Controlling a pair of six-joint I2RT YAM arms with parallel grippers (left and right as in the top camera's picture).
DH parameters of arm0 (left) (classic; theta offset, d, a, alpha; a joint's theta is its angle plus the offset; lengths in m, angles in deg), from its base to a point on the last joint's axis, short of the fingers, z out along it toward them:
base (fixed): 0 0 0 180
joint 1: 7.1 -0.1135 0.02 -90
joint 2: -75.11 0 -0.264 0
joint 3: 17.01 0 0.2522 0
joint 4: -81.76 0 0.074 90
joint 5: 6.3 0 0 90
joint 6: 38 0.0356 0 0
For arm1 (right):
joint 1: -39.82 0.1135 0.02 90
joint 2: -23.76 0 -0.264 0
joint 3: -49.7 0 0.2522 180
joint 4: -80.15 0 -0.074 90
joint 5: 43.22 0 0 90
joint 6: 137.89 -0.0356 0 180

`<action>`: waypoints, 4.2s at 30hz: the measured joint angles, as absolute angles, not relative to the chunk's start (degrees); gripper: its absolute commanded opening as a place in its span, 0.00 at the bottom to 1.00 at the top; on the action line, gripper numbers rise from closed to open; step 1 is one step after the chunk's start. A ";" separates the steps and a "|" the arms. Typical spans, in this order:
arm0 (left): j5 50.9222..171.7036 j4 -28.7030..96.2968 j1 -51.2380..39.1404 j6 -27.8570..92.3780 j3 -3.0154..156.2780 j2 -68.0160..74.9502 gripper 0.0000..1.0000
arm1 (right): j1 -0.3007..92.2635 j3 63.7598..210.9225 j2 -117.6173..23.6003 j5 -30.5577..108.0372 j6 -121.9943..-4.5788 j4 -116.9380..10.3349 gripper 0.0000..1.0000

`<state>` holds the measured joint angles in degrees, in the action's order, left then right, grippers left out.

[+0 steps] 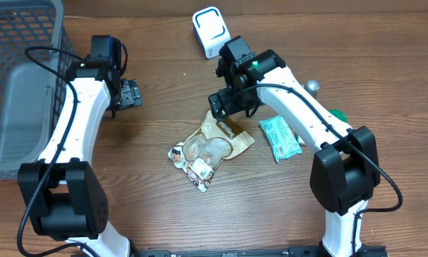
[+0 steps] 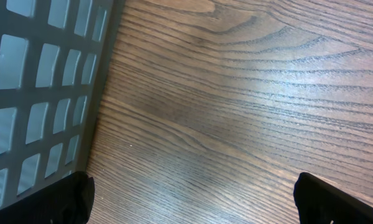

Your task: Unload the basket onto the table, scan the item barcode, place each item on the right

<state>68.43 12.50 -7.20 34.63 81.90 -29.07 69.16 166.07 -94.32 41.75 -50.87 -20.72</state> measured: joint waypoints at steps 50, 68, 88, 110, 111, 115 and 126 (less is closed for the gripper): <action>68.45 12.50 -7.20 34.63 81.90 -29.07 1.00 | 69.16 166.05 -94.32 50.86 -64.86 -29.95 1.00; 68.45 12.50 -7.20 34.63 81.90 -29.07 1.00 | 69.16 166.05 -94.32 50.86 -64.84 -29.93 1.00; 68.45 12.41 -7.20 34.63 81.90 -29.07 1.00 | 69.16 166.05 -94.32 50.86 -64.86 -29.95 1.00; 79.77 28.12 -7.20 34.65 63.47 -29.13 1.00 | 69.16 166.05 -94.32 50.90 -64.88 -29.99 1.00; 80.71 31.34 -7.20 34.65 61.13 -29.13 1.00 | 69.16 166.05 -94.32 50.90 -64.88 -29.95 1.00; 82.72 42.77 -7.20 35.07 53.22 -27.65 1.00 | 69.16 166.03 -94.32 51.10 -64.86 -29.88 1.00; 85.94 64.95 -7.24 36.64 36.22 -18.99 1.00 | 69.16 166.03 -94.32 51.27 -64.88 -29.95 1.00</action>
